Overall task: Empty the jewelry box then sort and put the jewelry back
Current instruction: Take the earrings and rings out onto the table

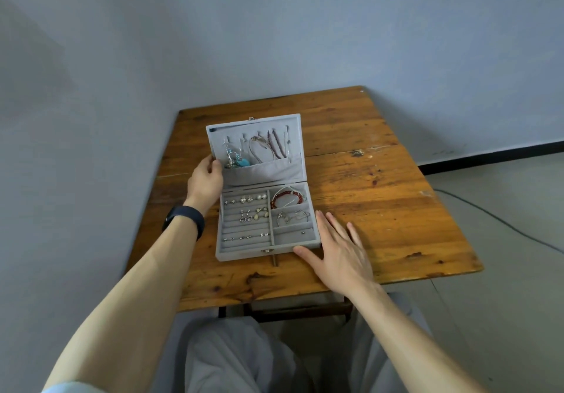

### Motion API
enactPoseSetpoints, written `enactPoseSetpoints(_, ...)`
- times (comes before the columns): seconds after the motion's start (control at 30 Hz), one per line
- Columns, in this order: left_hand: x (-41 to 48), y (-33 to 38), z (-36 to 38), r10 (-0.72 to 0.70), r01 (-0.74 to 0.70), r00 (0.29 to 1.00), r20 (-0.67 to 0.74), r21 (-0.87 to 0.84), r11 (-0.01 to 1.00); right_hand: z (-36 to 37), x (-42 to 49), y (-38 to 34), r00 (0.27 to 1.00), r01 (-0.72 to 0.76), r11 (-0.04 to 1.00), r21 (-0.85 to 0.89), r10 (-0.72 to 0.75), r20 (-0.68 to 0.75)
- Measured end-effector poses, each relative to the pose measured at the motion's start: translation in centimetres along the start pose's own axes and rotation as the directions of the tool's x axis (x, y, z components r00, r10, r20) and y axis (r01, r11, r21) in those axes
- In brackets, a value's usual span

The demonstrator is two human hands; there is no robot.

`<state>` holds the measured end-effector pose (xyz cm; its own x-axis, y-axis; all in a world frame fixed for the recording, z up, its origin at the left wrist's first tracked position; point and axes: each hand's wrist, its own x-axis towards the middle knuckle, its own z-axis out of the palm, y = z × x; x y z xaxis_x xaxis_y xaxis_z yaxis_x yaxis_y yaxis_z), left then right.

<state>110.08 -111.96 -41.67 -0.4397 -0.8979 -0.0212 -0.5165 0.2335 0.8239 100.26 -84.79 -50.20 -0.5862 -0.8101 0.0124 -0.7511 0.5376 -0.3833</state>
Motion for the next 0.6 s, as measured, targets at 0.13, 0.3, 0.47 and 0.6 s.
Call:
enactPoseSetpoints(0.13,-1.9,-1.3,-0.2,-0.056,0.059,0.997,0.051,-0.047,0.997,-0.1,-0.2,0.0,1.0,-0.002,1.0,-0.001,0.002,-0.002)
enactPoseSetpoints(0.3,-5.7,-3.8,0.2,-0.144,0.161,0.981,0.13,-0.128,0.979,0.0,-0.4,0.1,1.0,-0.005,1.0,0.007,0.005,-0.009)
enactPoseSetpoints(0.47,-9.4,-4.7,0.4,-0.123,0.145,0.983,0.135,-0.163,0.976,-0.2,-0.4,0.2,1.0,-0.015,0.995,0.096,0.014,0.003)
enactPoseSetpoints(0.6,-10.9,-5.1,-0.1,-0.072,0.091,0.987,0.142,-0.131,0.987,-2.4,-0.9,-0.6,0.999,0.004,0.958,0.286,0.01,-0.046)
